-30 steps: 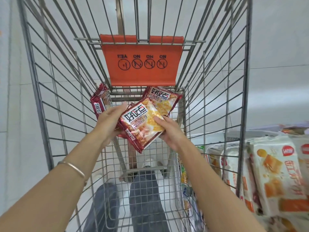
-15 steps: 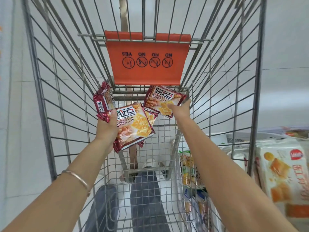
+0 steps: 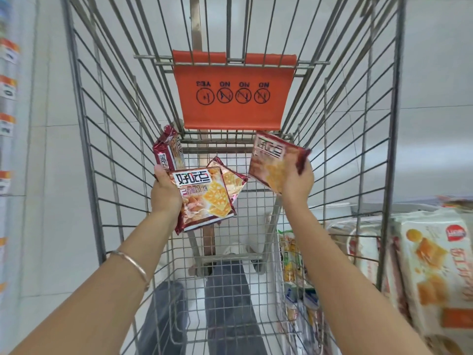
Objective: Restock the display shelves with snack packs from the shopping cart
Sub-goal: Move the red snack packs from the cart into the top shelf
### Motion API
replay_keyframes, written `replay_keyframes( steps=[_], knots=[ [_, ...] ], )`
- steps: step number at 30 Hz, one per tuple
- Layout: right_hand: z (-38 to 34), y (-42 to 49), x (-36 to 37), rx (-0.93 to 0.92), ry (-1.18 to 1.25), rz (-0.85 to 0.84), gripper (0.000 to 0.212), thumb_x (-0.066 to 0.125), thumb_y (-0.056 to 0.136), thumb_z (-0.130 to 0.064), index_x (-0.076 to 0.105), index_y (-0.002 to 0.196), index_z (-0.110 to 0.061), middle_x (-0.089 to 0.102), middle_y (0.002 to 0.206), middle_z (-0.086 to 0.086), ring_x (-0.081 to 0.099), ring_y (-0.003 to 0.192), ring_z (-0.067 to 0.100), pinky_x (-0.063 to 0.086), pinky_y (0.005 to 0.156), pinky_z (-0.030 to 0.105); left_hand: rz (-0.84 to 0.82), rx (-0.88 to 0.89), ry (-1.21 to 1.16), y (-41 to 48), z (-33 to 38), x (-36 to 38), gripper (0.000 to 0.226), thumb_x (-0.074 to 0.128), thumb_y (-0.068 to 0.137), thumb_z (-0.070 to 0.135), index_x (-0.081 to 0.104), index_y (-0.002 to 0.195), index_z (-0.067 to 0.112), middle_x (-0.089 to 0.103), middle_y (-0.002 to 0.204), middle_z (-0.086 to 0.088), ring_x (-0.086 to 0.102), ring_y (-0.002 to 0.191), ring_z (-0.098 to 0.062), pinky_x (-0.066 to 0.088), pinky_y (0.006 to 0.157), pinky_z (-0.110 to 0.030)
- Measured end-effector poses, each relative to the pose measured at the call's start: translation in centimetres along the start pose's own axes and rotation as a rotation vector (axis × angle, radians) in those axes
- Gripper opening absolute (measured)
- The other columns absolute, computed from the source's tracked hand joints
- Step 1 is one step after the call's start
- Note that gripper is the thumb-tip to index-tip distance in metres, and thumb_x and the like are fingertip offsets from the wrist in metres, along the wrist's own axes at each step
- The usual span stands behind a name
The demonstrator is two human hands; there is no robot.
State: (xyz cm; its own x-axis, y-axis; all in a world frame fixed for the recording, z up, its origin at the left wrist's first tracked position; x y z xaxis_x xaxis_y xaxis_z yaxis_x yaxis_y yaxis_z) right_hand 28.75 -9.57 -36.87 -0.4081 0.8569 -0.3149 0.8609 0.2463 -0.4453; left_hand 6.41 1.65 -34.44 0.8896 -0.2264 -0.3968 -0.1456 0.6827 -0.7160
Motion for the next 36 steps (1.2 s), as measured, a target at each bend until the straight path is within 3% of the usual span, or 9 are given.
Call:
replay_keyframes(
  steps=[5, 10, 13, 17, 20, 23, 25, 30, 36],
  knots=[
    [-0.6, -2.6, -1.7, 0.481, 0.133, -0.457, 0.027, 0.049, 0.104, -0.033, 0.066, 0.099, -0.013, 0.075, 0.104, 0.014, 0.073, 0.089, 0.029, 0.058, 0.084, 0.046, -0.069, 0.074, 0.096, -0.3, -0.2, 0.3, 0.126, -0.002, 0.06, 0.1, 0.062, 0.127, 0.015, 0.071, 0.113, -0.013, 0.066, 0.106, -0.035, 0.05, 0.1, -0.05],
    [-0.2, -5.8, -1.0, 0.577, -0.031, -0.88, 0.044, 0.044, 0.103, -0.047, 0.057, 0.13, -0.016, 0.074, 0.114, 0.006, 0.07, 0.107, 0.023, 0.054, 0.093, 0.041, -0.554, -0.155, 0.059, -5.9, 2.4, 0.1, 0.1, 0.015, 0.076, 0.09, 0.063, 0.121, 0.014, 0.073, 0.109, -0.022, 0.068, 0.106, -0.034, 0.047, 0.102, -0.052],
    [-0.9, -7.2, -2.2, 0.518, -0.095, -0.826, 0.051, 0.041, 0.102, -0.055, 0.055, 0.135, -0.018, 0.072, 0.117, 0.005, 0.069, 0.107, 0.021, 0.054, 0.088, 0.035, -0.796, -0.161, 0.111, -8.4, 4.1, -0.5, 0.096, 0.046, 0.056, 0.09, 0.052, 0.122, 0.021, 0.068, 0.119, -0.017, 0.064, 0.113, -0.034, 0.046, 0.1, -0.054],
    [-4.0, -10.1, -4.4, 0.5, 0.01, -0.766, 0.044, 0.047, 0.103, -0.043, 0.059, 0.13, -0.011, 0.076, 0.105, 0.007, 0.074, 0.09, 0.02, 0.057, 0.074, 0.031, -0.788, -0.072, 0.228, -10.8, 5.9, -2.0, 0.084, 0.086, 0.064, 0.045, 0.041, 0.128, 0.013, 0.074, 0.107, -0.015, 0.072, 0.095, -0.031, 0.055, 0.089, -0.054],
    [-7.8, -13.3, -5.8, 0.402, 0.032, -0.779, 0.043, 0.063, 0.094, -0.036, 0.059, 0.127, -0.008, 0.075, 0.107, 0.012, 0.073, 0.088, 0.023, 0.058, 0.075, 0.033, -0.82, -0.03, 0.252, -12.8, 8.4, -4.5, 0.066, 0.084, 0.069, 0.027, 0.053, 0.122, 0.004, 0.073, 0.104, -0.022, 0.07, 0.081, -0.026, 0.058, 0.082, -0.042],
    [-12.2, -16.9, -7.2, 0.27, 0.024, -0.745, 0.07, 0.082, 0.07, -0.037, 0.059, 0.129, -0.007, 0.068, 0.125, 0.018, 0.067, 0.111, 0.035, 0.051, 0.103, 0.048, -0.846, 0.1, 0.289, -16.2, 12.2, -7.5, 0.033, 0.076, 0.079, 0.022, 0.061, 0.104, 0.004, 0.067, 0.087, -0.012, 0.058, 0.076, -0.023, 0.049, 0.078, -0.035],
    [-15.7, -19.6, -8.6, 0.172, 0.037, -0.706, 0.059, 0.08, 0.072, -0.035, 0.064, 0.122, -0.008, 0.068, 0.124, 0.019, 0.064, 0.117, 0.038, 0.047, 0.107, 0.05, -0.866, 0.184, 0.295, -19.3, 14.6, -8.9, 0.029, 0.076, 0.078, 0.022, 0.061, 0.098, 0.006, 0.065, 0.084, -0.009, 0.058, 0.077, -0.024, 0.049, 0.073, -0.034],
    [-23.8, -26.2, -14.7, -0.013, 0.161, -0.519, 0.018, 0.069, 0.088, -0.012, 0.067, 0.105, -0.007, 0.075, 0.088, 0.009, 0.071, 0.073, 0.021, 0.059, 0.067, 0.029, -0.955, 0.404, 0.247, -29.9, 19.1, -11.3, 0.037, 0.076, 0.084, 0.033, 0.063, 0.107, 0.006, 0.068, 0.088, -0.009, 0.064, 0.054, -0.017, 0.051, 0.046, -0.025],
    [-30.6, -33.3, -25.8, -0.276, 0.148, -0.222, 0.042, 0.077, 0.081, -0.016, 0.064, 0.12, -0.007, 0.075, 0.105, 0.009, 0.074, 0.086, 0.021, 0.06, 0.073, 0.031, -1.133, 0.632, 0.253, -43.6, 22.3, -11.7, 0.025, 0.068, 0.091, 0.036, 0.064, 0.093, 0.012, 0.064, 0.071, -0.004, 0.055, 0.039, -0.009, 0.043, 0.036, -0.017]
  ],
)
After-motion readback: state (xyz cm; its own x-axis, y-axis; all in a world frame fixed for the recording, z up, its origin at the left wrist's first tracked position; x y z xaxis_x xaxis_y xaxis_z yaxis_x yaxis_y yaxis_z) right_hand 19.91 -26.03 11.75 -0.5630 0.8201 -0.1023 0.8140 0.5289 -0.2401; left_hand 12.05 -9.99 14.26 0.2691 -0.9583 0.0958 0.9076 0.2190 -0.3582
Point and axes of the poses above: each hand's wrist, its own y-axis towards the middle knuckle, its own x-axis out of the palm, z = x × y, the point moved 1 cm from there along y, towards the middle knuckle
